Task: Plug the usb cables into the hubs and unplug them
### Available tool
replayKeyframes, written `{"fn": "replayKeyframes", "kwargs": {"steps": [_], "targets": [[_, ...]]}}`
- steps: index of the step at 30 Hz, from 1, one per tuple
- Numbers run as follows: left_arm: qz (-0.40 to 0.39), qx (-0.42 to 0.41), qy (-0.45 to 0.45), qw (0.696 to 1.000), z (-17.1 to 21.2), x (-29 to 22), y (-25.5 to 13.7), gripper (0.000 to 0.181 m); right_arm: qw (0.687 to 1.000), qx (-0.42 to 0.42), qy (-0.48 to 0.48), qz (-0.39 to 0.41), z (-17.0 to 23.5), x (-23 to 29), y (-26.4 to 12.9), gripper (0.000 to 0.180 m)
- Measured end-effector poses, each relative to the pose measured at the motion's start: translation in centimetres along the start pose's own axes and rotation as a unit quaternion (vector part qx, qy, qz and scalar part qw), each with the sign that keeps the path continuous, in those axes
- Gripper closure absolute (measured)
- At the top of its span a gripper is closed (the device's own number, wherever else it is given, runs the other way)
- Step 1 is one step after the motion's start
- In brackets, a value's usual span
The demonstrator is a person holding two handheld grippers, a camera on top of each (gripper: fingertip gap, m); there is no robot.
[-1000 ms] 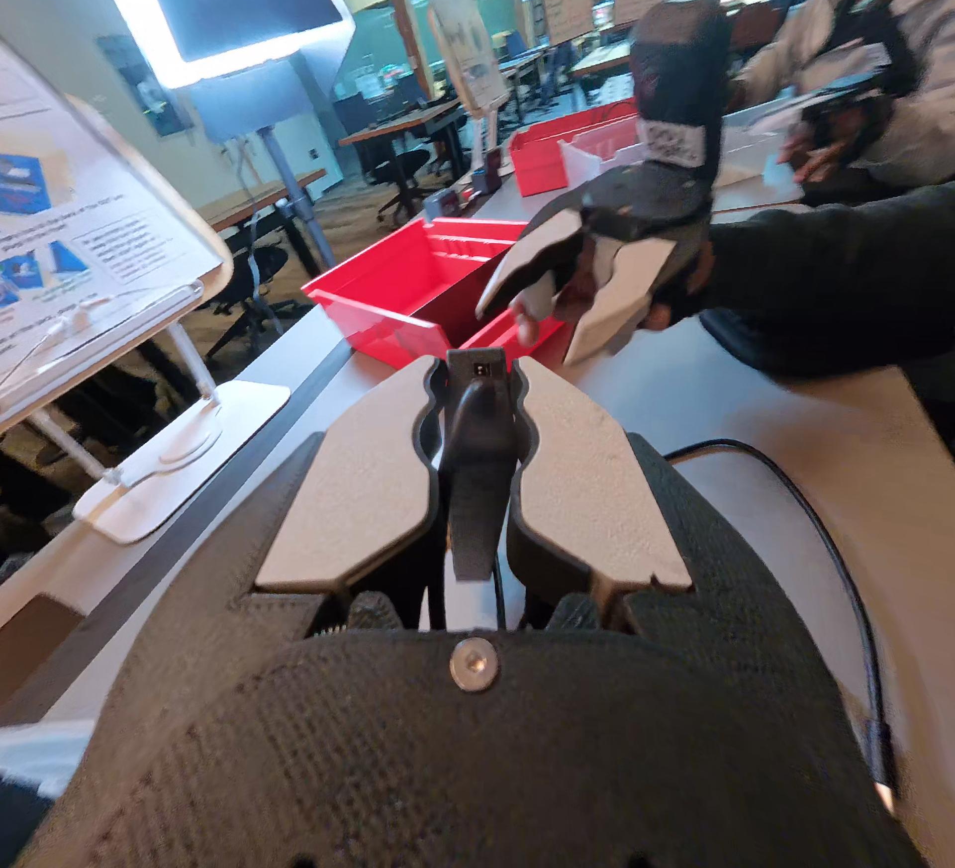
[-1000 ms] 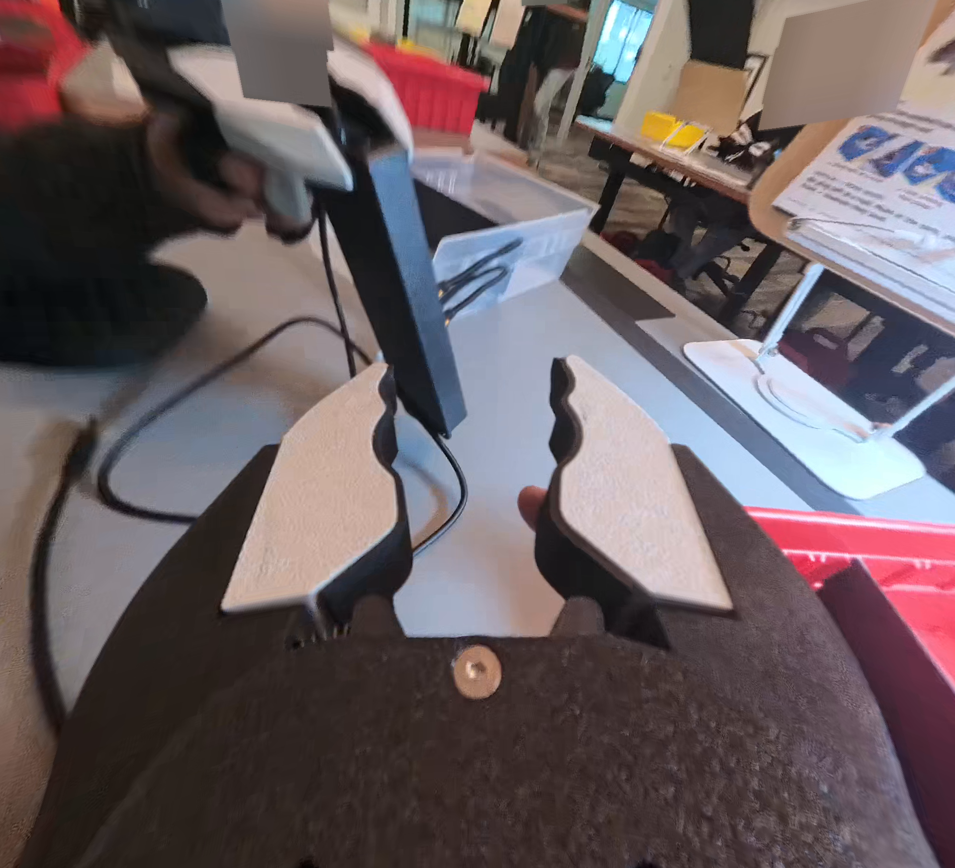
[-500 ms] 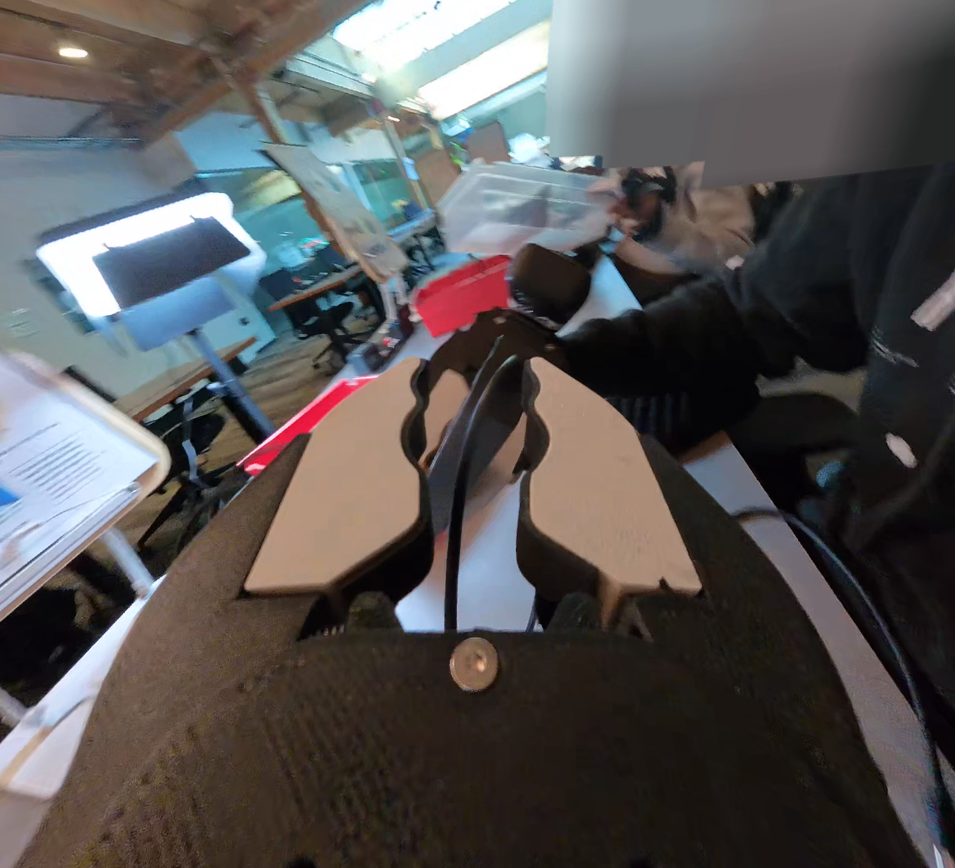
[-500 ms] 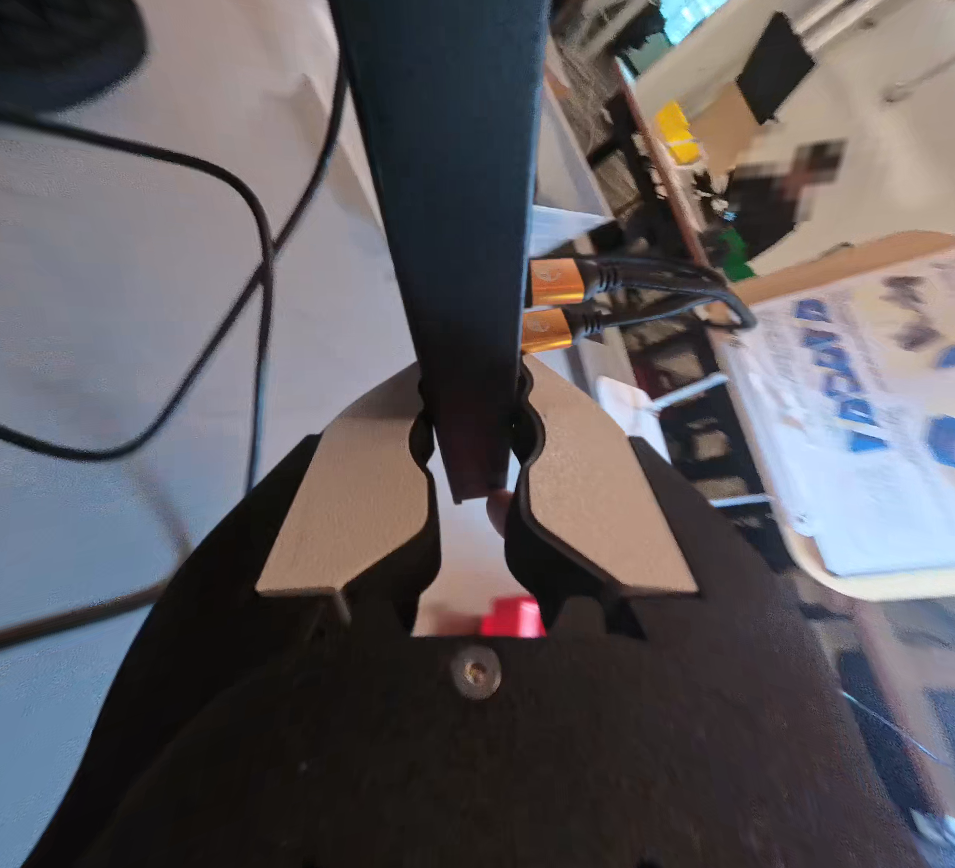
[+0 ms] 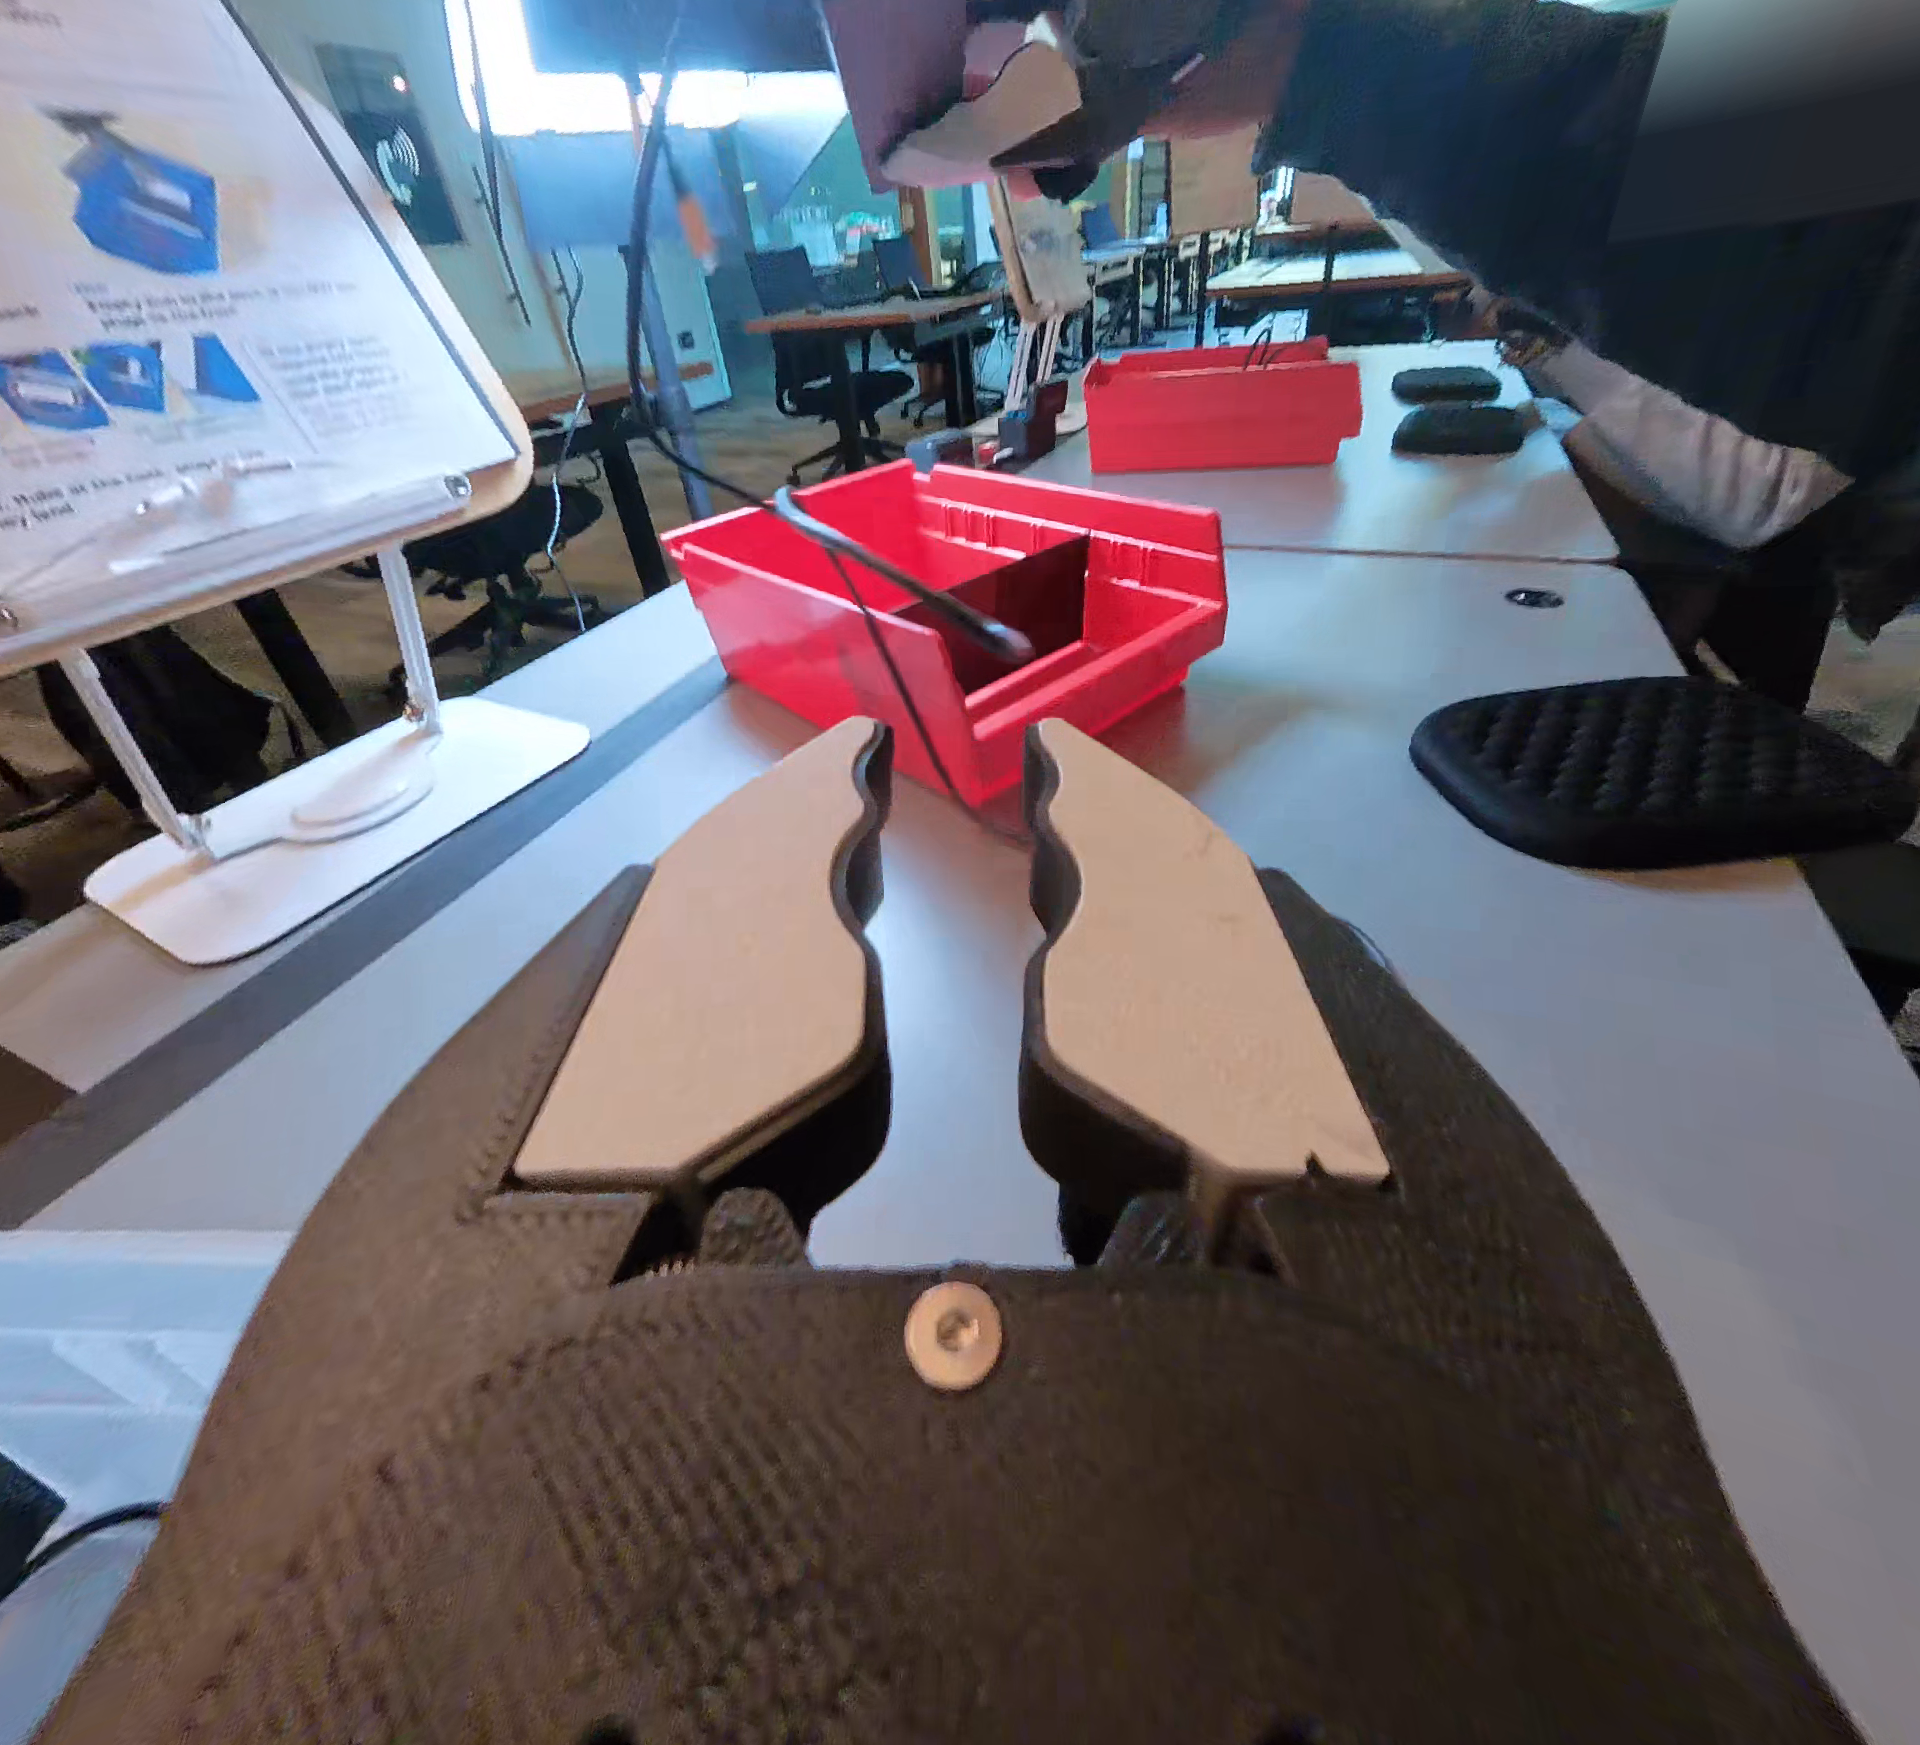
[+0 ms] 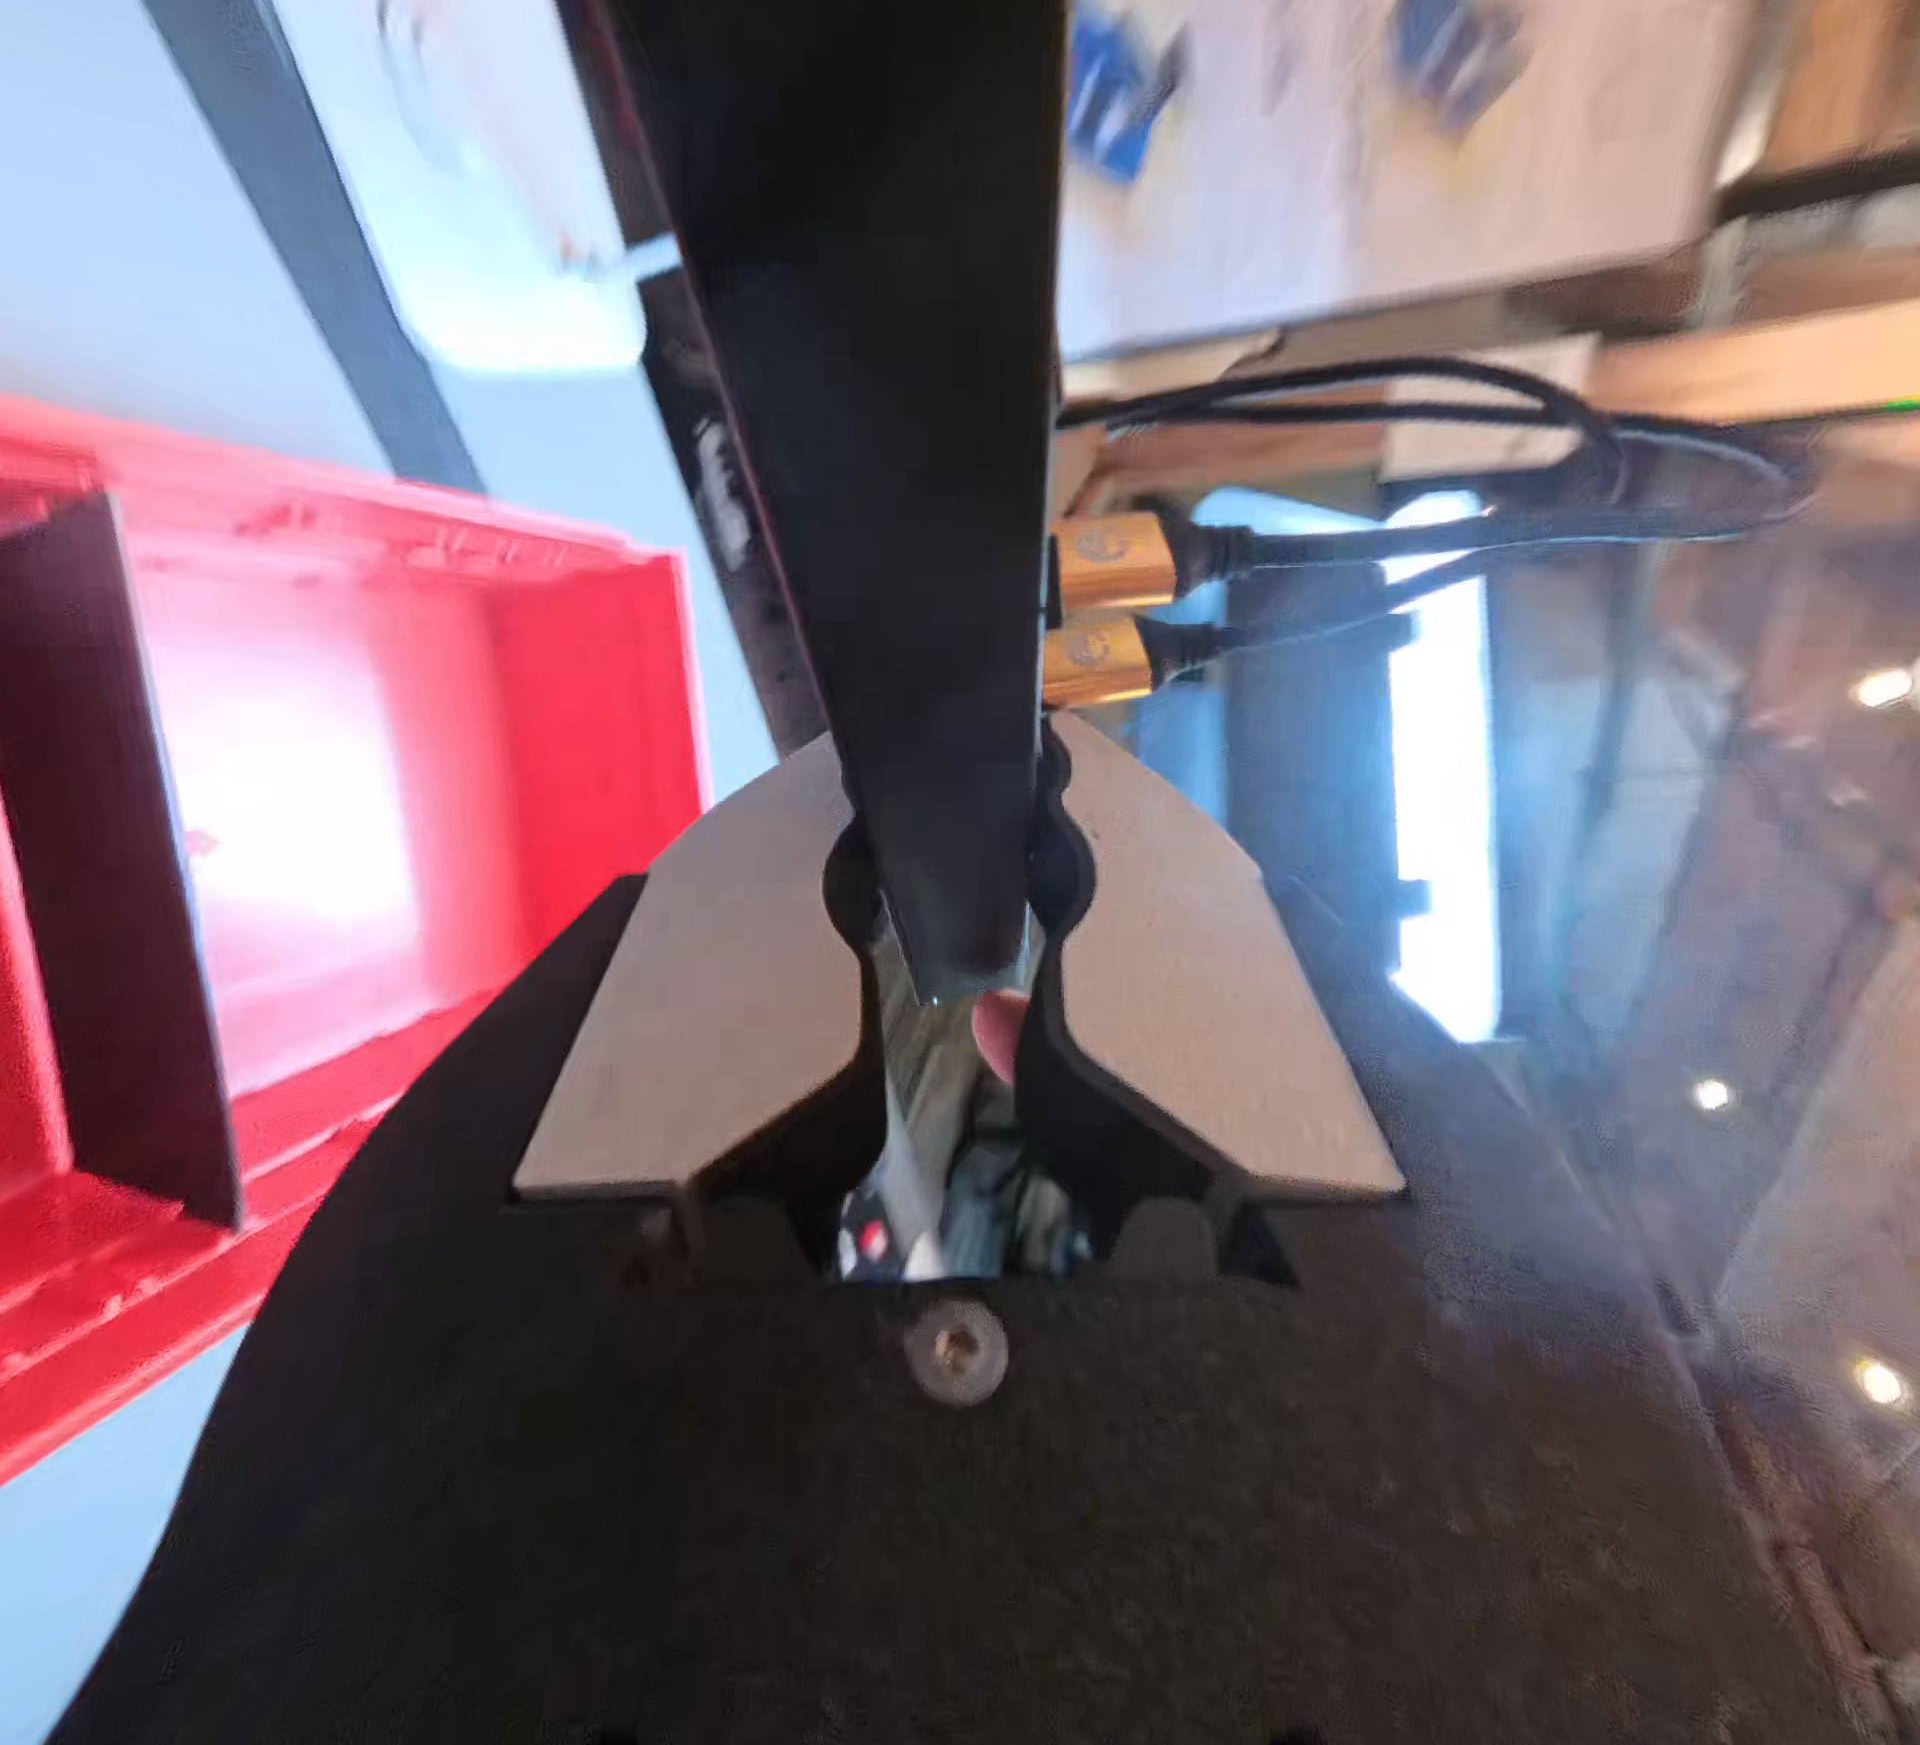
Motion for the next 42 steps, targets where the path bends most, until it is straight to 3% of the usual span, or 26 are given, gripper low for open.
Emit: {"fn": "replayKeyframes", "kwargs": {"steps": [4,8,12,14,17,20,22,24,28,32,36,42], "targets": [[-0.004,0.021,-0.002,1.0,1.3,0.1,0.7,0.157,0.992,0.073,0.011,-0.106,5.1,8.3,6.0,0.153],[-0.014,0.063,-0.016,0.998,2.8,0.5,1.4,0.153,0.961,0.143,0.053,-0.23,8.7,15.4,10.0,0.153],[-0.024,0.077,-0.034,0.996,4.0,1.1,1.7,0.152,0.91,0.198,0.102,-0.349,10.9,19.0,11.6,0.153],[-0.039,0.08,-0.026,0.996,4.6,1.8,1.7,0.152,0.899,0.206,0.115,-0.369,11.1,18.9,11.8,0.145],[-0.068,0.09,-0.017,0.993,5.3,3.1,1.3,0.152,0.893,0.177,0.159,-0.383,8.6,16.0,10.3,0.12],[-0.076,0.085,-0.043,0.993,5.5,4.1,0.9,0.152,0.923,0.115,0.142,-0.339,4.3,12.0,7.5,0.116],[-0.079,0.083,-0.051,0.992,5.7,4.5,0.8,0.152,0.929,0.056,0.111,-0.349,-0.4,11.7,5.0,0.116],[-0.086,0.087,-0.05,0.991,5.9,4.9,0.7,0.153,0.925,0.009,0.048,-0.376,-5.1,13.5,2.4,0.116],[-0.101,0.087,-0.042,0.99,5.9,5.4,0.1,0.153,0.88,-0.026,-0.103,-0.464,-12.0,21.7,-1.6,0.115],[-0.131,0.072,-0.038,0.988,5.3,6.8,-1.1,0.156,0.835,0.061,-0.178,-0.518,-13.1,28.1,-0.6,0.107],[-0.149,0.054,-0.045,0.986,4.7,7.9,-2.4,0.158,0.806,0.148,-0.193,-0.54,-11.9,30.5,1.8,0.106],[-0.161,0.036,-0.05,0.985,4.1,9.0,-3.5,0.16,0.79,0.099,-0.18,-0.578,-12.7,31.2,1.3,0.15]]}}
Point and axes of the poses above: each gripper's, where its closed fingertips meet, y out along the fingers, z out of its underside, x = y × z across the jaws, the point moved 1 cm from there along -y, back along the fingers, and after that the axes turned 5 degrees about x, right-handed, at the moved point
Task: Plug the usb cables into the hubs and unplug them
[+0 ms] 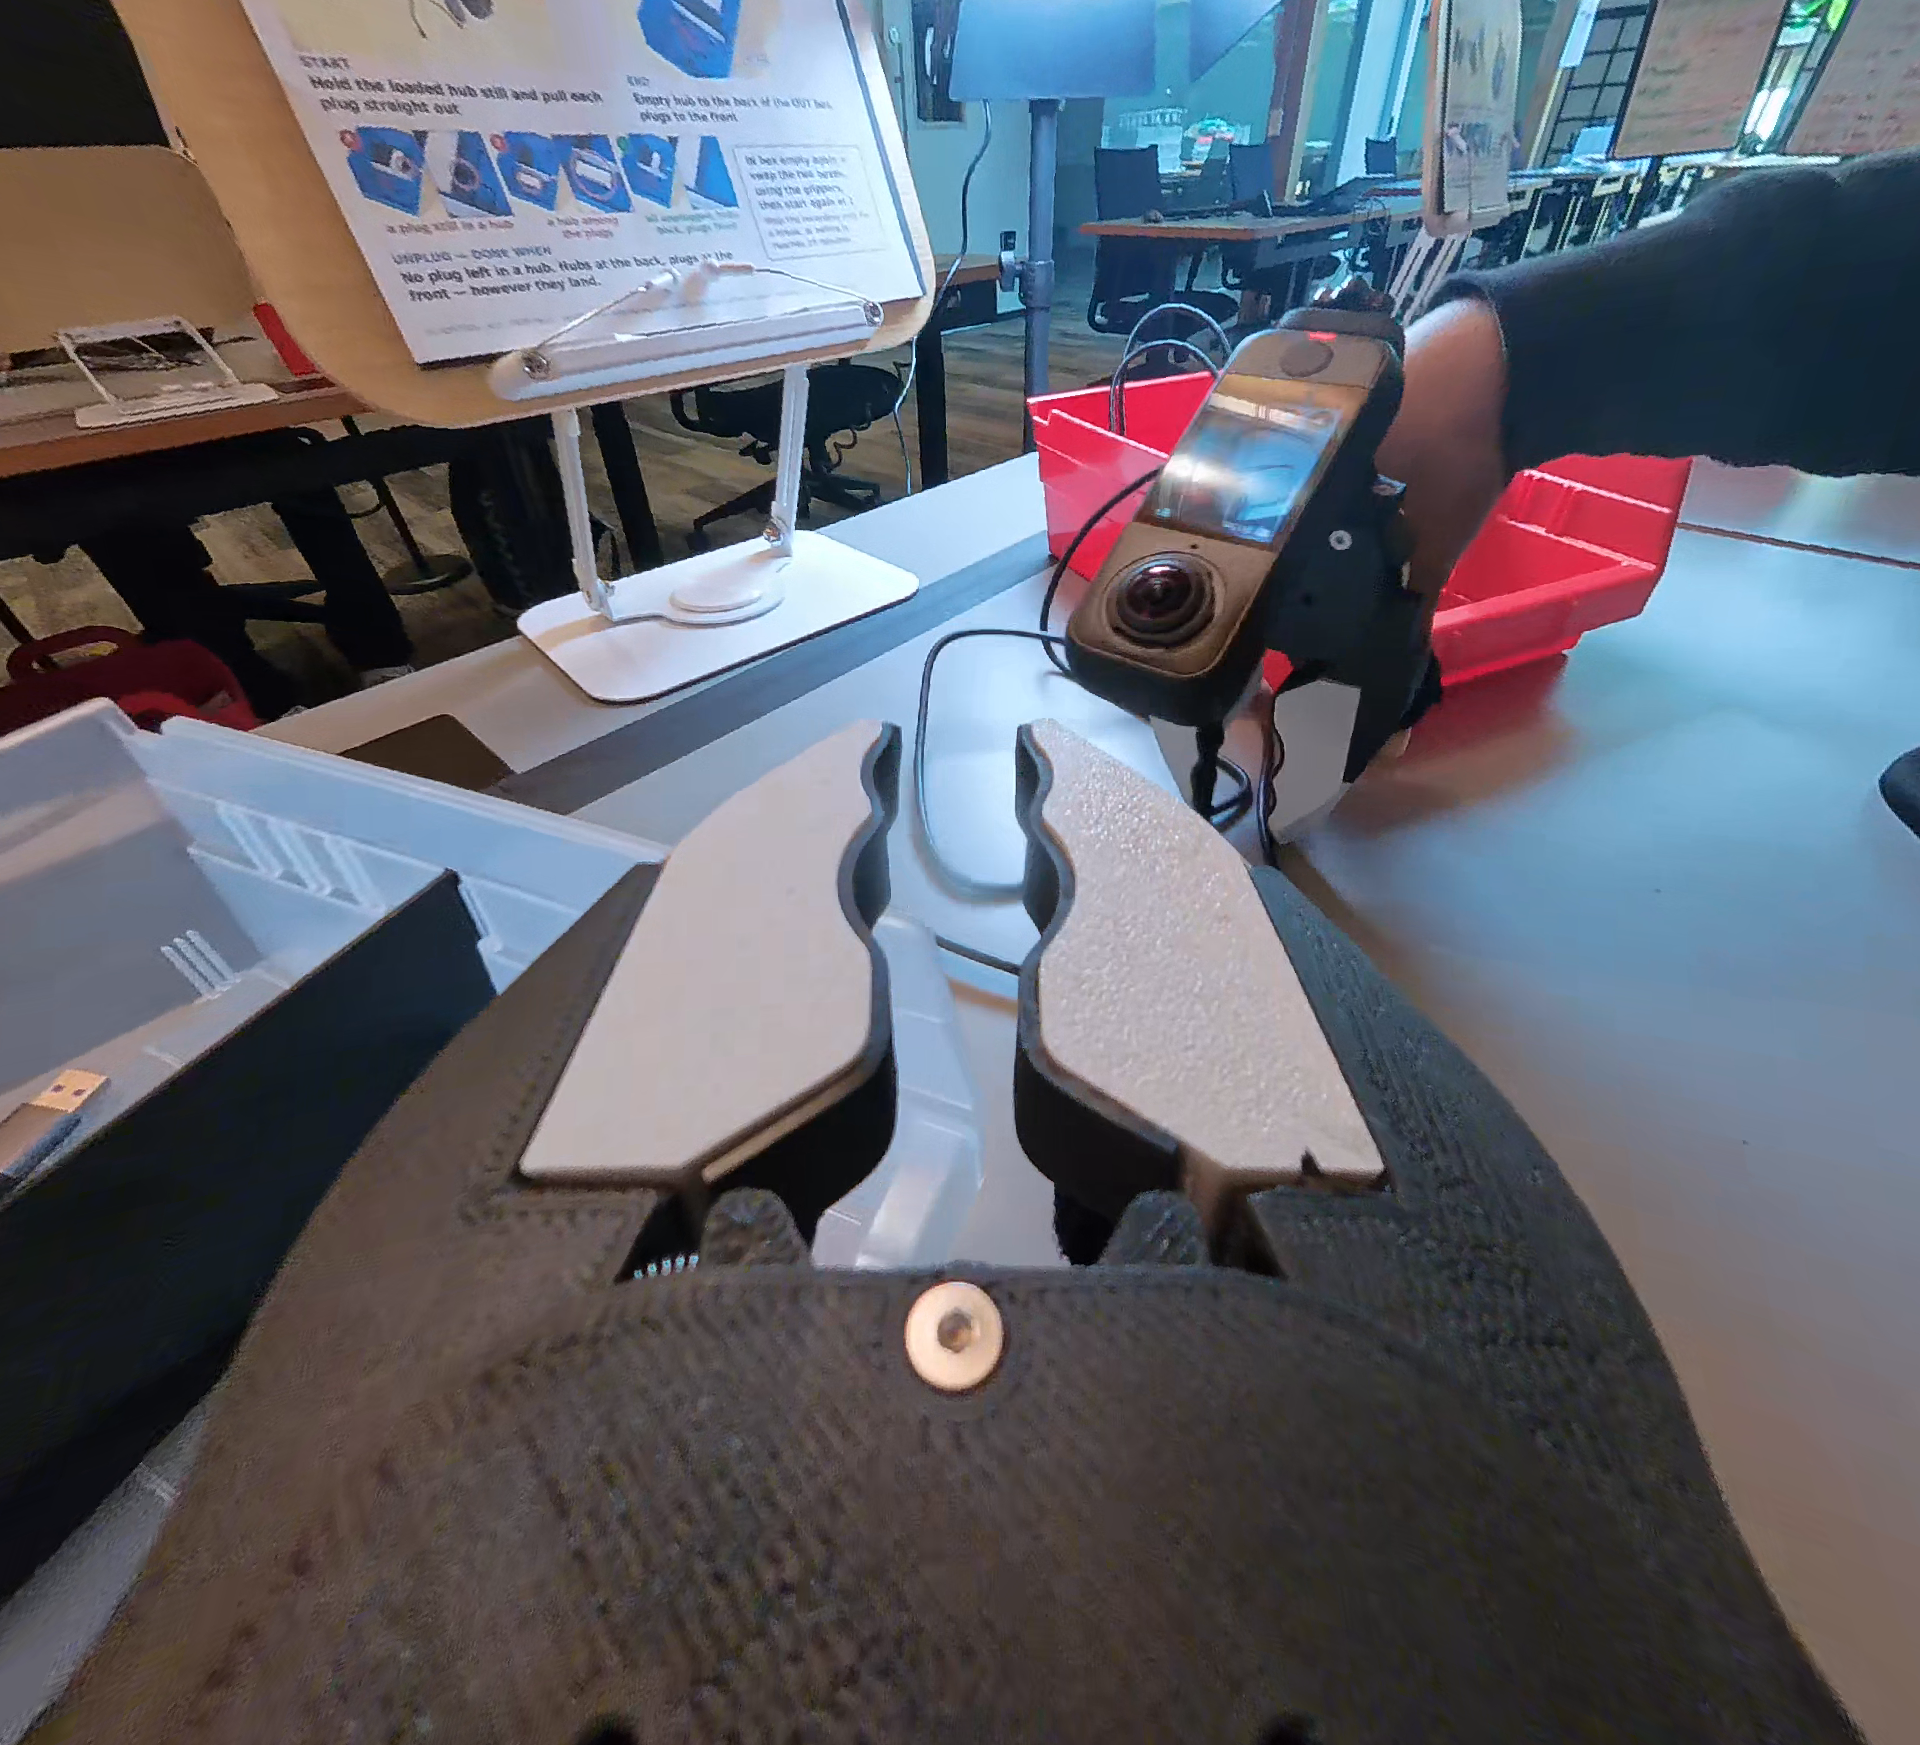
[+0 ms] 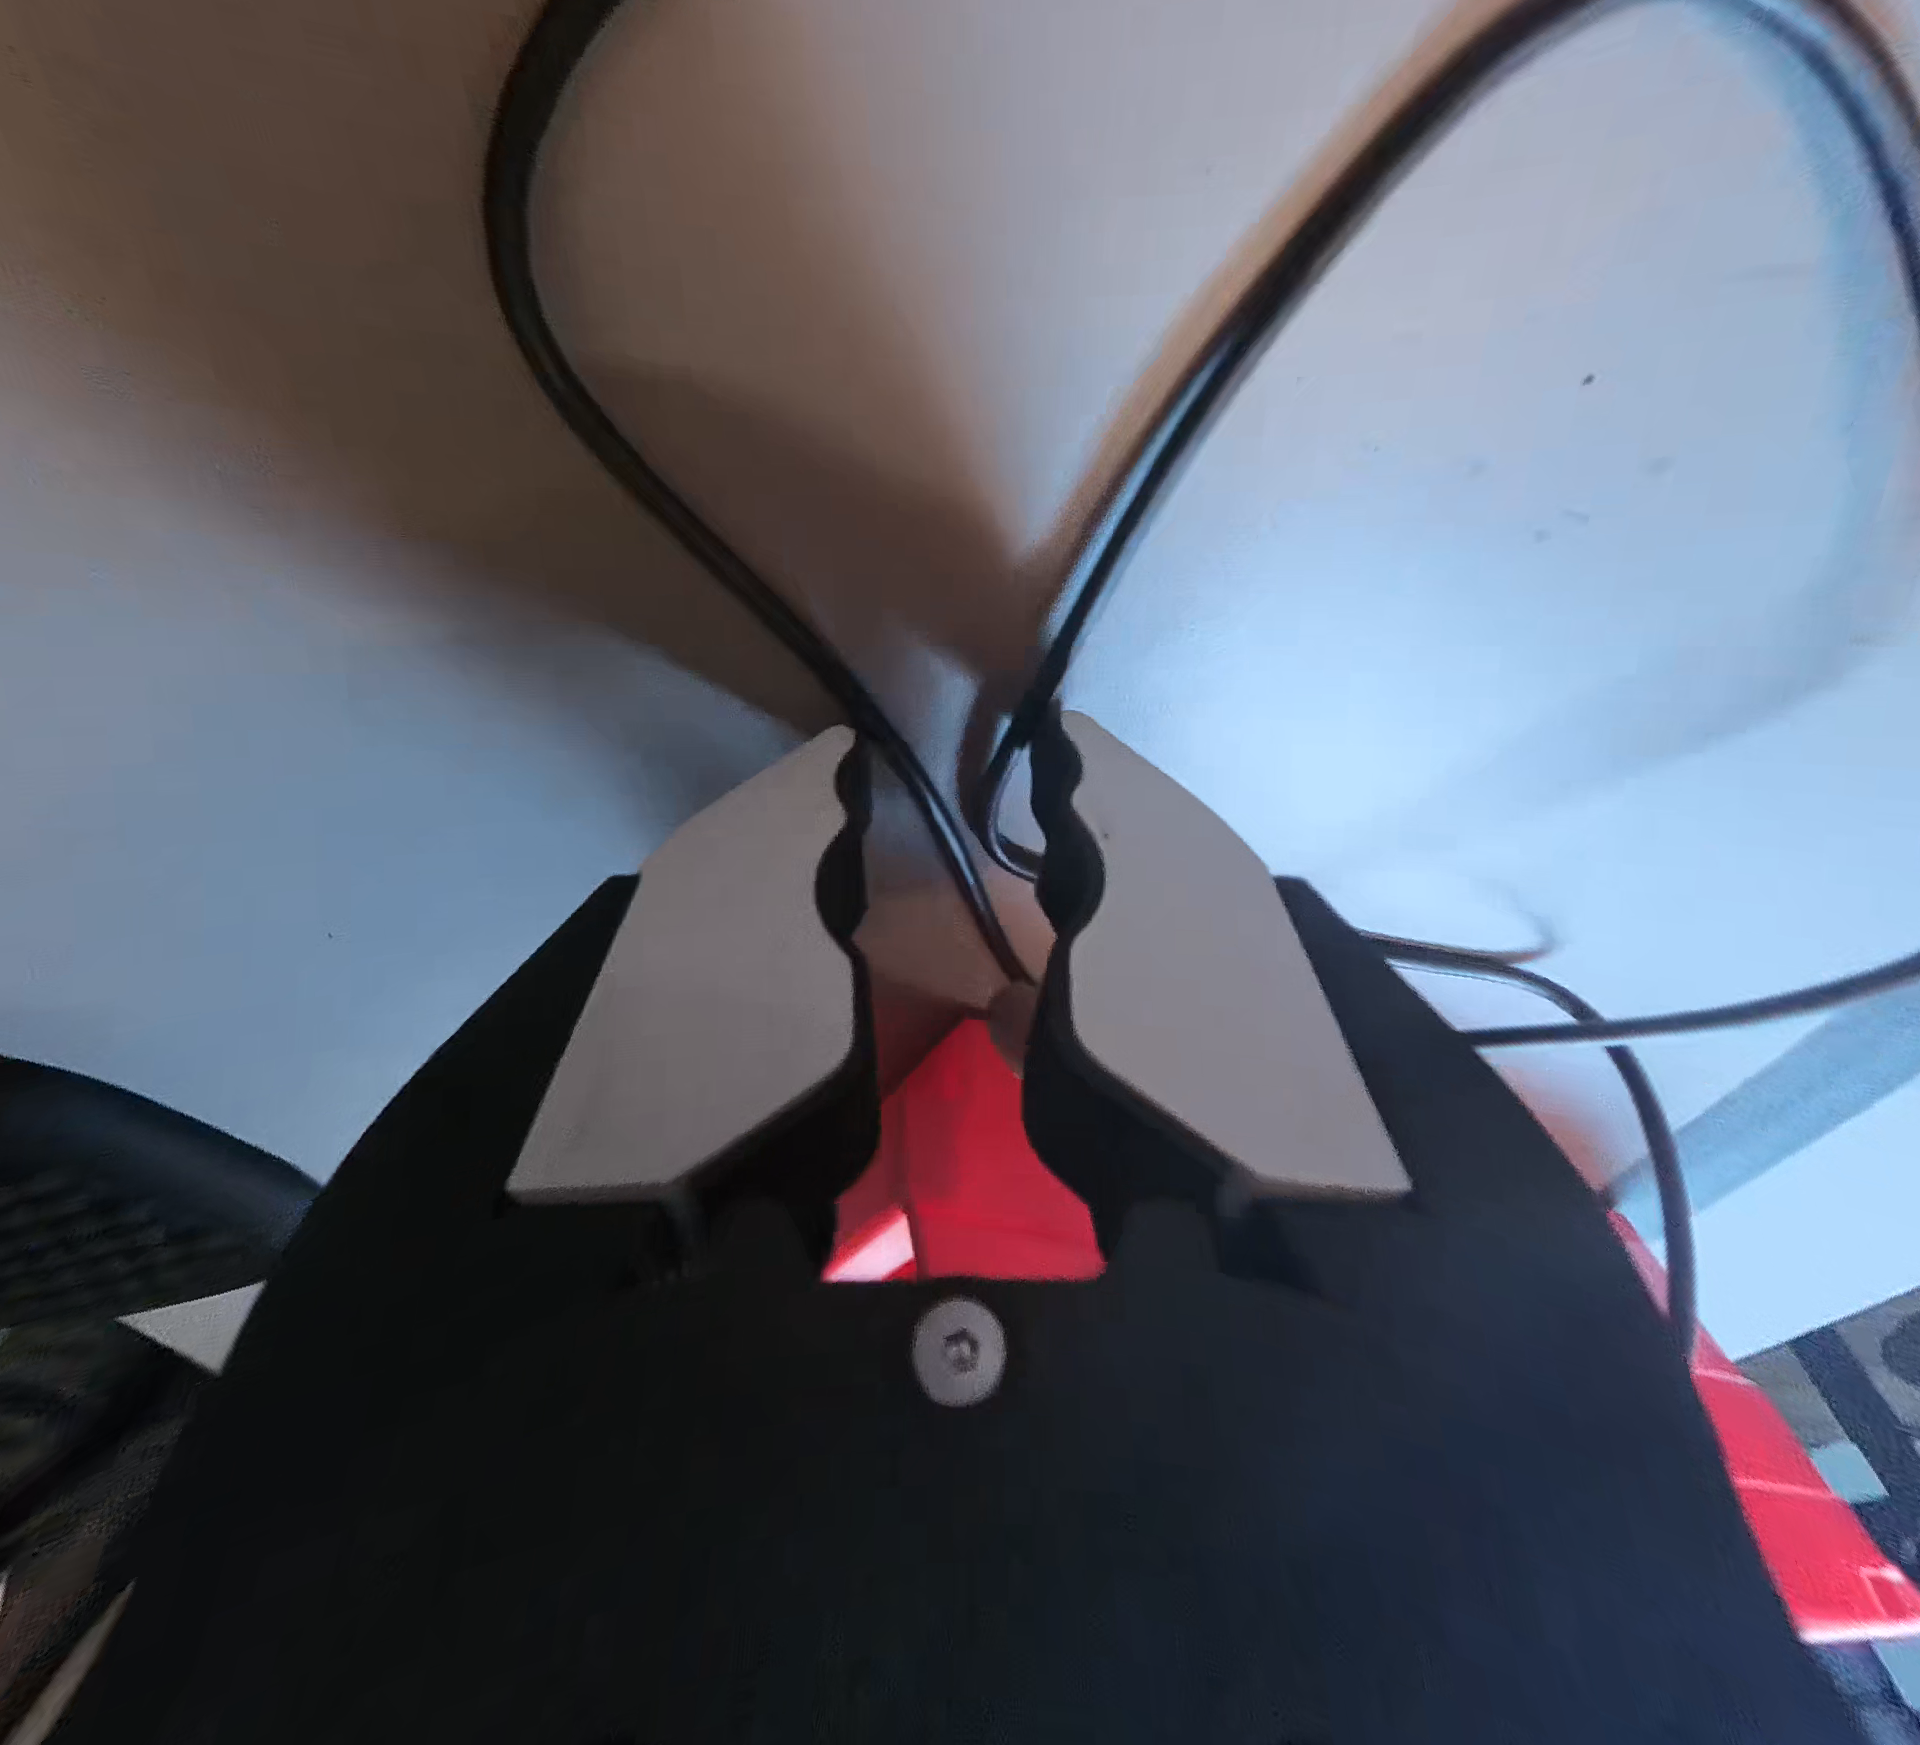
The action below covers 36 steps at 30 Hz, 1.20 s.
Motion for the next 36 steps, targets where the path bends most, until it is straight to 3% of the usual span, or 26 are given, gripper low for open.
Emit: {"fn": "replayKeyframes", "kwargs": {"steps": [3,7,12,17,23,27,31,36], "targets": [[-0.003,-0.004,-0.004,1.0,-0.2,0.4,-0.2,0.161,0.999,-0.041,-0.017,-0.009,-0.9,0.9,-0.1,0.171],[-0.014,-0.007,0.0,1.0,-0.2,0.6,-0.3,0.163,0.994,-0.094,-0.05,-0.016,-2.2,2.6,-0.9,0.173],[-0.051,-0.036,0.001,0.998,-1.2,1.5,-1.2,0.162,0.97,-0.244,-0.01,0.019,-1.6,1.7,-9.0,0.176],[-0.057,-0.04,-0.013,0.997,-1.1,1.9,-1.3,0.162,0.936,-0.321,0.076,0.126,5.4,-1.5,-17.5,0.175],[-0.052,-0.02,0.006,0.998,-0.4,1.1,-0.4,0.162,0.904,-0.286,0.188,0.258,16.8,-3.8,-22.4,0.175],[-0.048,-0.011,0.01,0.999,0.1,0.7,0.0,0.163,0.885,-0.204,0.27,0.319,24.5,-4.8,-21.9,0.175],[-0.044,0.003,0.009,0.999,0.8,0.6,0.6,0.163,0.85,-0.113,0.364,0.364,31.2,-7.1,-18.2,0.175],[-0.043,0.019,0.016,0.999,1.5,0.2,1.0,0.164,0.846,-0.061,0.404,0.343,33.1,-10.0,-10.9,0.176]]}}
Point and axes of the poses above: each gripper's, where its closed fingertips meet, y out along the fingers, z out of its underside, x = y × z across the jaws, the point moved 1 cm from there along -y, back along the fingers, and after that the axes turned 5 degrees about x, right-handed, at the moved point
